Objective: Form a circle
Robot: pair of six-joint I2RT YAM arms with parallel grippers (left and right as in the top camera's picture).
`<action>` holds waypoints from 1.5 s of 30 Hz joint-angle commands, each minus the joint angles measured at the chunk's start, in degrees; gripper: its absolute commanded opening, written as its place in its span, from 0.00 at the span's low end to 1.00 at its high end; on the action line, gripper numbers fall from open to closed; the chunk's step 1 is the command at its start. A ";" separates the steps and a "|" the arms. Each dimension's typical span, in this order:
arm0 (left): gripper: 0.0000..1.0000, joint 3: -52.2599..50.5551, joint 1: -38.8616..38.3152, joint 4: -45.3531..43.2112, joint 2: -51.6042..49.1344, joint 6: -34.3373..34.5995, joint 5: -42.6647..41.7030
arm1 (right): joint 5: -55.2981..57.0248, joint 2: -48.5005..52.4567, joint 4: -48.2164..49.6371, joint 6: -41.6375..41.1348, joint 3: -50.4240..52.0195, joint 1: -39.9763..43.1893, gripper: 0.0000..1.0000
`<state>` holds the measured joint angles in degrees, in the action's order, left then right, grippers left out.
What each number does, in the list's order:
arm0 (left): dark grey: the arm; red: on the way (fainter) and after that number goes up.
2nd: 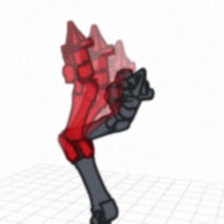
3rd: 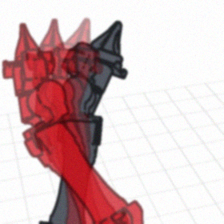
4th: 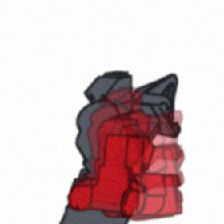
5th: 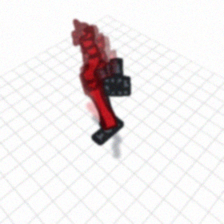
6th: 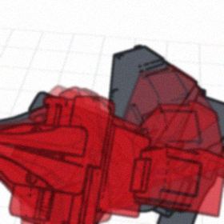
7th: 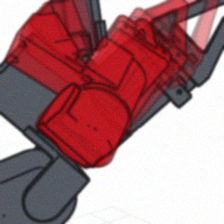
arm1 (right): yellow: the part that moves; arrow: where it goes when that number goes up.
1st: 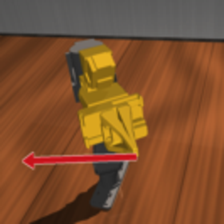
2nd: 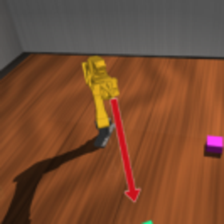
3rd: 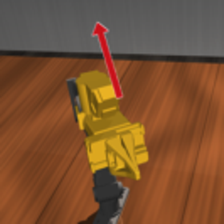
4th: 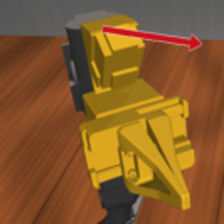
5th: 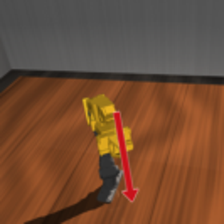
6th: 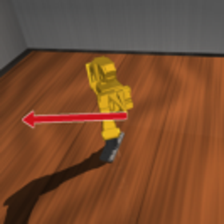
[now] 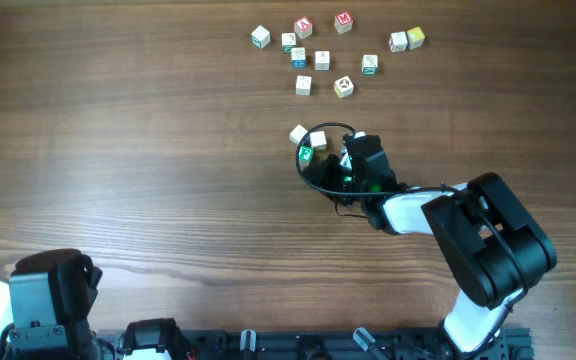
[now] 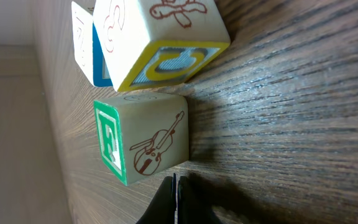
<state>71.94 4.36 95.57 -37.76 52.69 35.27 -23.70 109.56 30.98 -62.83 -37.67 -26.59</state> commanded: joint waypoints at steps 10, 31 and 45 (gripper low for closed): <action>1.00 -0.04 0.42 -0.13 0.11 0.70 0.15 | 1.99 1.51 -0.13 -0.17 -0.74 -0.22 0.04; 1.00 -0.04 0.42 -0.13 0.11 0.70 0.15 | 2.36 1.53 -0.15 -0.09 -1.36 -0.22 0.05; 1.00 -0.04 0.42 -0.13 0.11 0.68 0.15 | 2.36 1.62 -0.17 0.04 -1.55 -0.24 0.05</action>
<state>71.94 4.36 95.57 -37.76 52.69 35.27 -22.59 109.73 30.81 -62.81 -38.30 -26.59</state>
